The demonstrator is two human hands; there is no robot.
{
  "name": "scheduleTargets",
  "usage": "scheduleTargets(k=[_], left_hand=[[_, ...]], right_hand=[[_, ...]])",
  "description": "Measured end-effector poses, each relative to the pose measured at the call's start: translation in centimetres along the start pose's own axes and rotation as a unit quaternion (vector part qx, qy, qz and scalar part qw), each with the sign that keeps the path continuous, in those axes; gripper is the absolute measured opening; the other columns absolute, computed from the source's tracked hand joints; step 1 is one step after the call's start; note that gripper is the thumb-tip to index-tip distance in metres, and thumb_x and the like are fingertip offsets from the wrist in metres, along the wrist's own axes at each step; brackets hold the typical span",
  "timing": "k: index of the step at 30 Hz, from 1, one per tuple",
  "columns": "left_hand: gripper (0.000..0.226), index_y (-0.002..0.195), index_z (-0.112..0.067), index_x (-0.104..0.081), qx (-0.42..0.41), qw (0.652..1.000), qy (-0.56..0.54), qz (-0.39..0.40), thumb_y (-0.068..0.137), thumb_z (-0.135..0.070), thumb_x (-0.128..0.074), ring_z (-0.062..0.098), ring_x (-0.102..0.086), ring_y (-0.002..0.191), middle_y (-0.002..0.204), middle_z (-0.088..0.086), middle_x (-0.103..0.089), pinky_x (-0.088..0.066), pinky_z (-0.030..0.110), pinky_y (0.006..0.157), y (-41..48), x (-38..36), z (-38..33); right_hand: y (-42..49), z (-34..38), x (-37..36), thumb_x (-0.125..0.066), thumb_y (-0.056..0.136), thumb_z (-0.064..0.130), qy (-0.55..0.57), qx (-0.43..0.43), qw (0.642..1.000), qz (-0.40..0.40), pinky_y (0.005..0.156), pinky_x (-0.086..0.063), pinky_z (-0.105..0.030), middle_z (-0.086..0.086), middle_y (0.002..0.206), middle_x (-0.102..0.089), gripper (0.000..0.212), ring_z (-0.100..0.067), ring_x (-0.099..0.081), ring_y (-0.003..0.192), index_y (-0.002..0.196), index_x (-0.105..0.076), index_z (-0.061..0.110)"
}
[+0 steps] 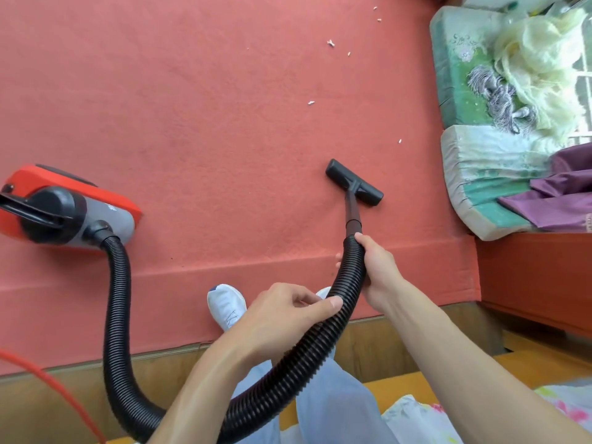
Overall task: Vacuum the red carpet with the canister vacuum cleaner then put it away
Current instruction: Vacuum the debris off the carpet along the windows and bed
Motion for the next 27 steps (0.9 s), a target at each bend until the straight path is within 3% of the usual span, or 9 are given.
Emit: scheduleTargets(k=[4,8,11,17,21,24,27], left_hand=[[0.044,0.091,-0.022,-0.078,0.002,0.999,0.033,0.014,0.085,-0.064,-0.065,0.019,-0.075,0.08,0.086,0.002,-0.078,-0.059,0.04,0.083,-1.2,1.6,-1.1],[0.045,0.088,-0.018,-0.078,0.031,0.998,0.033,0.033,0.08,-0.062,-0.073,0.023,-0.074,0.076,0.088,0.01,-0.078,-0.06,0.05,0.086,-2.8,2.3,-1.9],[0.044,0.088,-0.017,-0.079,0.03,0.994,0.097,0.031,0.081,-0.06,-0.072,0.013,-0.07,0.072,0.089,0.005,-0.079,-0.058,0.038,0.085,-4.2,2.6,-3.8],[0.058,0.092,-0.004,-0.073,0.009,0.984,0.175,0.034,0.081,-0.06,-0.072,0.018,-0.065,0.067,0.082,0.008,-0.076,-0.052,0.032,0.07,-7.9,2.4,-8.0],[0.052,0.088,-0.006,-0.071,-0.021,0.984,0.175,0.027,0.084,-0.058,-0.07,0.02,-0.067,0.068,0.077,0.006,-0.075,-0.056,0.038,0.079,-10.7,2.4,-10.5],[0.052,0.091,-0.007,-0.072,-0.035,0.981,0.191,0.018,0.082,-0.059,-0.07,0.018,-0.069,0.07,0.083,0.009,-0.078,-0.055,0.041,0.087,-12.9,2.5,-11.0],[0.052,0.092,-0.007,-0.072,-0.051,0.977,0.207,0.003,0.084,-0.058,-0.07,0.016,-0.068,0.07,0.082,0.006,-0.078,-0.054,0.038,0.083,-14.3,3.2,-11.6]], right_hand=[[-1.5,-1.3,0.4,-0.062,0.09,0.034,-0.022,-0.037,0.999,0.029,0.059,-0.054,-0.031,-0.02,0.093,-0.068,0.034,-0.027,-0.064,0.073,0.107,-0.064,0.004],[-2.5,-1.8,0.3,-0.064,0.09,0.03,0.115,-0.089,0.987,0.06,0.064,-0.053,-0.033,-0.017,0.085,-0.063,0.039,-0.026,-0.061,0.07,0.116,-0.059,0.001],[-3.6,0.3,0.5,-0.056,0.095,0.025,0.211,-0.102,0.97,0.064,0.06,-0.052,-0.031,-0.014,0.079,-0.061,0.032,-0.023,-0.06,0.065,0.118,-0.052,0.002],[-9.0,6.5,1.4,-0.049,0.099,0.023,0.178,-0.088,0.977,0.075,0.055,-0.052,-0.029,-0.011,0.08,-0.057,0.024,-0.018,-0.056,0.065,0.115,-0.053,0.005],[-13.5,10.2,2.5,-0.047,0.1,0.023,0.185,-0.066,0.978,0.066,0.057,-0.053,-0.028,-0.009,0.083,-0.056,0.019,-0.017,-0.055,0.067,0.106,-0.055,0.007],[-16.5,10.7,3.8,-0.048,0.099,0.027,0.186,-0.078,0.977,0.063,0.06,-0.053,-0.029,-0.008,0.081,-0.056,0.023,-0.018,-0.056,0.066,0.114,-0.053,0.01],[-18.4,11.5,4.3,-0.049,0.099,0.028,0.192,-0.069,0.976,0.076,0.063,-0.052,-0.029,-0.007,0.082,-0.059,0.021,-0.019,-0.059,0.068,0.113,-0.053,0.012]])
Point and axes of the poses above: each hand's wrist, its own y-axis towards the middle knuckle, its own x-axis out of the back of the hand, z = x × y, the point moved 2 cm from there along y, towards the middle knuckle
